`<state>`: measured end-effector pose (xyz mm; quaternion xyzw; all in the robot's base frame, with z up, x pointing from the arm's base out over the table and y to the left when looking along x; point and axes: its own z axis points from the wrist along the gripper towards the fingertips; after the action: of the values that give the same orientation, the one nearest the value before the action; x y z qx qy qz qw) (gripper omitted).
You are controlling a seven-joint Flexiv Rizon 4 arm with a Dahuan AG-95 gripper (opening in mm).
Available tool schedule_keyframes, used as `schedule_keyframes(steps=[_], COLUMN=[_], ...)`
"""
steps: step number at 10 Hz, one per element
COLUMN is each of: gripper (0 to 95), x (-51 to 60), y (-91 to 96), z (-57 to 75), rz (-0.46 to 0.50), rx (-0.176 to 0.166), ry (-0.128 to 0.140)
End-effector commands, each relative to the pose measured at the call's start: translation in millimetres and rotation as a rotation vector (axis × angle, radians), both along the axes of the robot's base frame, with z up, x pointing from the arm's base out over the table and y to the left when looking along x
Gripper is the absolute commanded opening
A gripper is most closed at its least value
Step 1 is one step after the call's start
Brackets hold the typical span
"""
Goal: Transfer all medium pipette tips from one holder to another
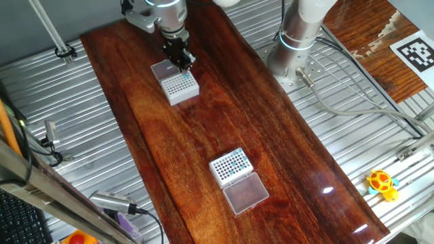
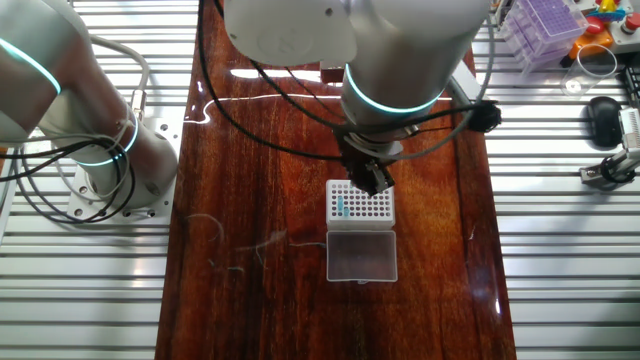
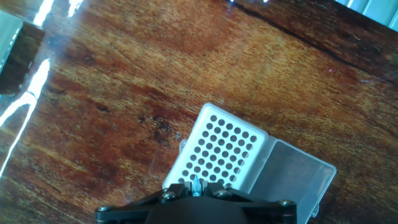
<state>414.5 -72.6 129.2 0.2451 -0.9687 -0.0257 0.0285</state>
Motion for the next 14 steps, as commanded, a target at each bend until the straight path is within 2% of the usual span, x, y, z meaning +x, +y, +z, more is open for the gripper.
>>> schedule_keyframes(steps=[1, 6, 14], gripper=[0.0, 0.0, 0.0], x=[-4.0, -11.7, -15.1], y=[-0.4, -2.8, -11.7], z=[-2.1, -7.2, -10.1], rz=[0.000, 0.006, 0.017], rx=[-0.002, -0.005, -0.011], ry=[-0.005, -0.007, -0.011])
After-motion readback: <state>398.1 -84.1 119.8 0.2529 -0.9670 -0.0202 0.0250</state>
